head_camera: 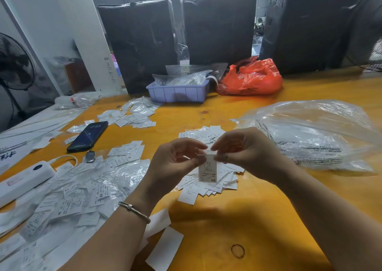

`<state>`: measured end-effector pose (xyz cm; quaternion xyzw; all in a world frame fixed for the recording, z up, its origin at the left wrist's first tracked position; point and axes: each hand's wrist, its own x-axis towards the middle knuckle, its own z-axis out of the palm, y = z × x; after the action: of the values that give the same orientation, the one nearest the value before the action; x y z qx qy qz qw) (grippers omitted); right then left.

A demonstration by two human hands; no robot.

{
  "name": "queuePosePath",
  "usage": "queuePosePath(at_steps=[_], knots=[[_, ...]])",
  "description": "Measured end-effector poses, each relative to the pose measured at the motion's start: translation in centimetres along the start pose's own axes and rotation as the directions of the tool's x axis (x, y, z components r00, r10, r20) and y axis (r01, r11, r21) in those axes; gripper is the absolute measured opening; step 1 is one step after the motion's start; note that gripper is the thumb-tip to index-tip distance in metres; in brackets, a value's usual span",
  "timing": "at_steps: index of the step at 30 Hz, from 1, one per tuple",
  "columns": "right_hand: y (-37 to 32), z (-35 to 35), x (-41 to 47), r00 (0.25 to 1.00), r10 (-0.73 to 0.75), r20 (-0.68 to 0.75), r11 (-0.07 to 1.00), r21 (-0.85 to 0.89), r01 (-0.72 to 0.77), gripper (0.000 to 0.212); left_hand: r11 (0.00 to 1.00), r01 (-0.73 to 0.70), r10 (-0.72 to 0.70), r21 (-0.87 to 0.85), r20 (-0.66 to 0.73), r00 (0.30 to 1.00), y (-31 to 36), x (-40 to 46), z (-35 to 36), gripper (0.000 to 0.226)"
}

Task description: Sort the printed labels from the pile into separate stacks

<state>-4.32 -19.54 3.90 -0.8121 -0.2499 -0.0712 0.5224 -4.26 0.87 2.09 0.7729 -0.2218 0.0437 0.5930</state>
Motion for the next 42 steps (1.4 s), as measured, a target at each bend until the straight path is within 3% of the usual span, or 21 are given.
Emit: queuePosePath(at_steps=[3, 7, 12, 15, 19, 30, 33, 35, 39, 42], knots=[[0.0, 0.0, 0.0, 0.998, -0.015, -0.063, 0.999, 0.051, 0.018, 0.014, 1.000, -0.005, 0.005, 0.002, 0.014, 1.000, 0.0, -0.1, 0.1, 0.015], [-0.1, 0.2, -0.1, 0.995, -0.048, -0.090, 0.997, 0.058, 0.053, 0.021, 1.000, -0.007, 0.008, -0.015, 0.066, 0.998, 0.2, -0.1, 0.0, 0.036], [-0.1, 0.7, -0.1, 0.993, -0.032, -0.110, 0.994, 0.100, 0.043, 0.019, 1.000, 0.018, -0.018, -0.004, 0.042, 0.999, -0.1, 0.0, 0.1, 0.004], [0.0, 0.6, -0.1, 0.998, 0.064, -0.014, 0.982, 0.180, -0.060, 0.036, 1.000, 0.004, -0.004, -0.008, 0.026, 1.000, -0.1, 0.1, 0.0, 0.005], [0.2, 0.8, -0.1, 0.992, 0.114, 0.058, 0.969, 0.214, -0.124, 0.036, 0.999, 0.012, -0.012, -0.034, -0.008, 1.000, -0.3, 0.2, -0.1, 0.011], [0.9, 2.1, -0.1, 0.965, 0.251, 0.074, 0.894, 0.363, -0.261, 0.039, 0.999, -0.019, 0.026, 0.035, -0.217, 0.976, -0.9, 0.4, -0.4, 0.016], [1.1, 1.6, 0.0, 0.961, 0.270, 0.059, 0.907, 0.319, -0.274, 0.038, 0.998, -0.041, 0.056, 0.049, -0.355, 0.933, -0.9, 0.7, -1.5, 0.021], [1.3, 1.2, 0.1, 0.956, 0.291, 0.024, 0.915, 0.284, -0.286, 0.036, 0.987, -0.025, 0.098, 0.159, -0.468, 0.878, -1.1, 0.9, -3.1, 0.016], [2.0, 0.6, 0.2, 0.942, 0.331, -0.049, 0.926, 0.210, -0.314, 0.027, 0.839, 0.246, 0.090, 0.486, -0.569, 0.818, -2.1, 1.1, -5.8, 0.014], [2.4, 0.4, 0.4, 0.942, 0.328, -0.071, 0.933, 0.182, -0.312, 0.020, 0.561, 0.545, -0.131, 0.623, -0.583, 0.802, -3.3, 1.1, -7.0, 0.019]])
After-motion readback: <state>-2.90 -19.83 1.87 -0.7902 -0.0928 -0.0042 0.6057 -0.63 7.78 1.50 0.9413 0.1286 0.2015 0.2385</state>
